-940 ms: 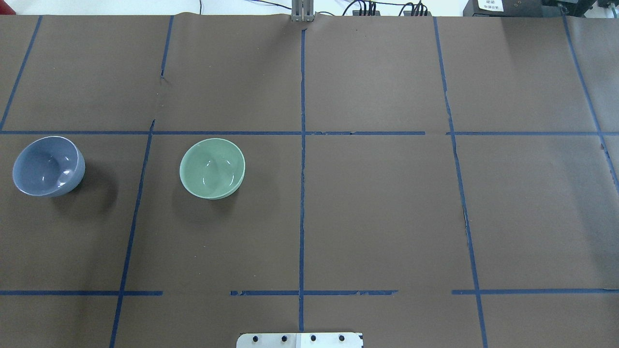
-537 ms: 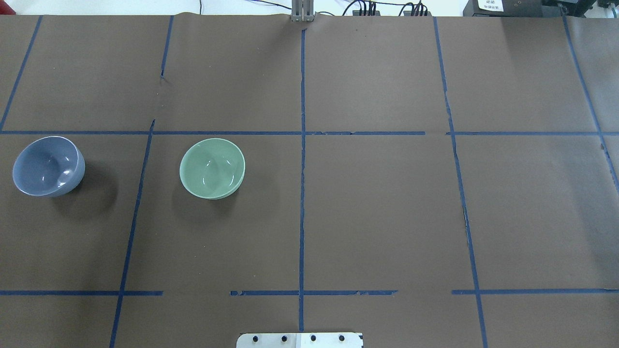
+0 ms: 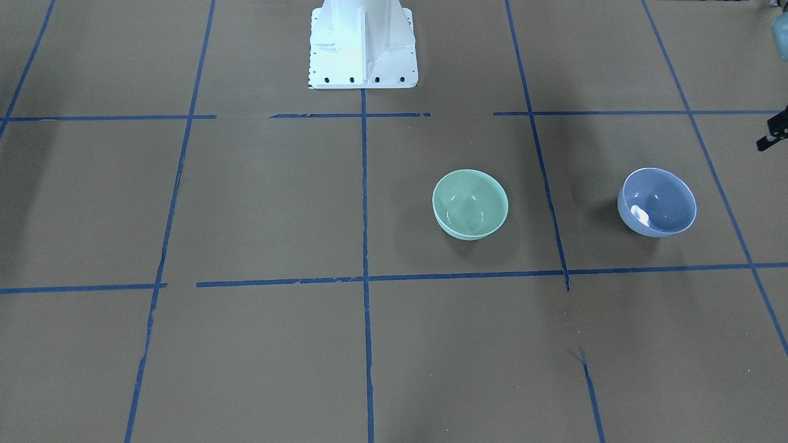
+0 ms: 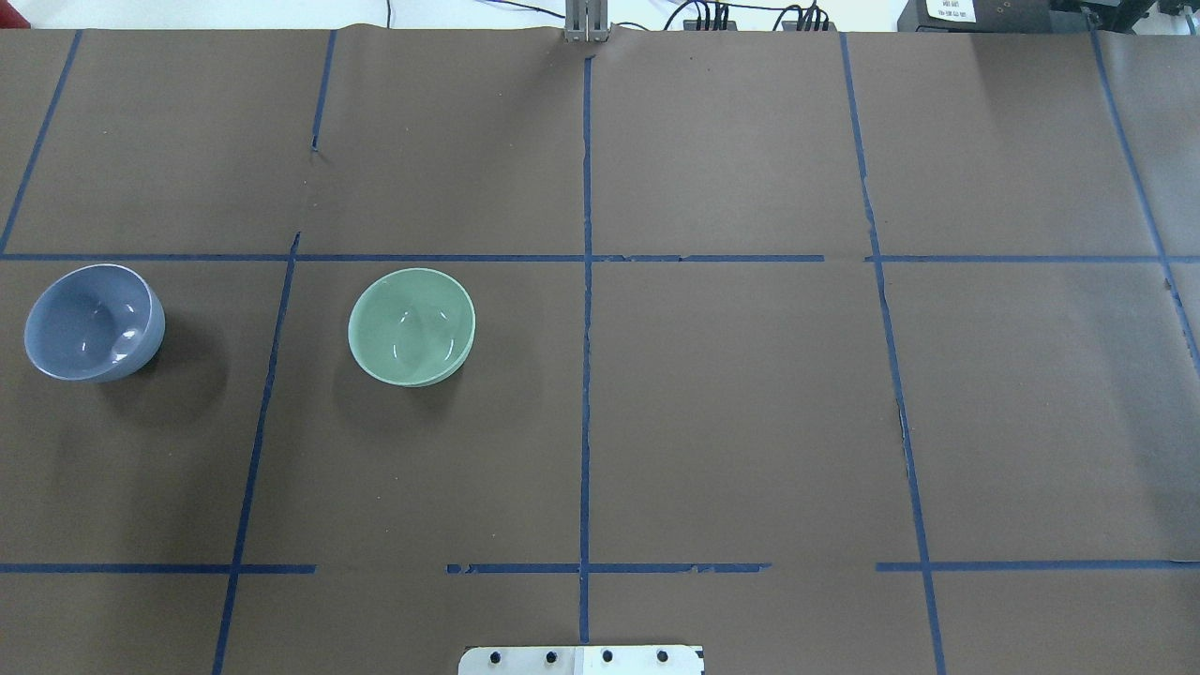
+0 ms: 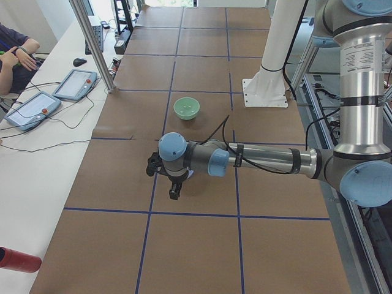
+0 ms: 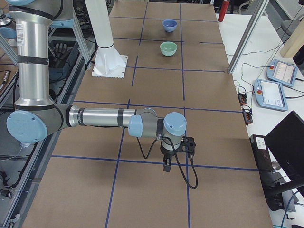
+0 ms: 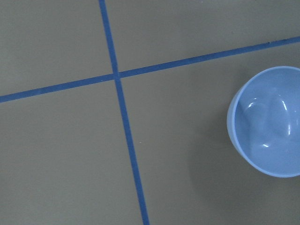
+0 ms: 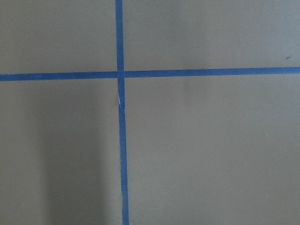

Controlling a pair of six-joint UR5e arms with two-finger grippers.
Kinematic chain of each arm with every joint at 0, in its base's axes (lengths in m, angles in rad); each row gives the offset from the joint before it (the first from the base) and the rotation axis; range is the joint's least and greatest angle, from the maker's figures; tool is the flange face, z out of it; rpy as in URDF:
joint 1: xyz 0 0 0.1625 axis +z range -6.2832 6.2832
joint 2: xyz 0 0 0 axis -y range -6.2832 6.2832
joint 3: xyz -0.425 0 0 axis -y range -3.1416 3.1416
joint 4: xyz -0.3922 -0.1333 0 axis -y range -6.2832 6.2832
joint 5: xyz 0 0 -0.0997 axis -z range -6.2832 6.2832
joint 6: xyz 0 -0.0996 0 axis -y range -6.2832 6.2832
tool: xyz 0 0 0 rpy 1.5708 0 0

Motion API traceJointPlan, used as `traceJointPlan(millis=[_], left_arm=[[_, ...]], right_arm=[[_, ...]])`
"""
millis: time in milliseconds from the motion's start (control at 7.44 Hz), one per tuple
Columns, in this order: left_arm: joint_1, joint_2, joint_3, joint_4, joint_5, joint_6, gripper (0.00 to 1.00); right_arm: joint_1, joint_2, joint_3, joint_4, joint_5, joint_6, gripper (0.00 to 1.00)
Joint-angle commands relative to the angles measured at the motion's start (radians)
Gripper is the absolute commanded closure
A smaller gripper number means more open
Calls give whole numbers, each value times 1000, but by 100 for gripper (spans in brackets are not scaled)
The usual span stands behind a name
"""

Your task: Stack blue bowl on green bowl

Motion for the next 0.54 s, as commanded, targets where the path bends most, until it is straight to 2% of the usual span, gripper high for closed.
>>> traceJointPlan(millis=[0,403], left_arm=[[183,-18,33,-185,118,-364,0],[260,-18,159,-405,225,-543,3]], right_arm=[[0,0,0,0,0,1,0],[0,0,0,0,0,-1,0]])
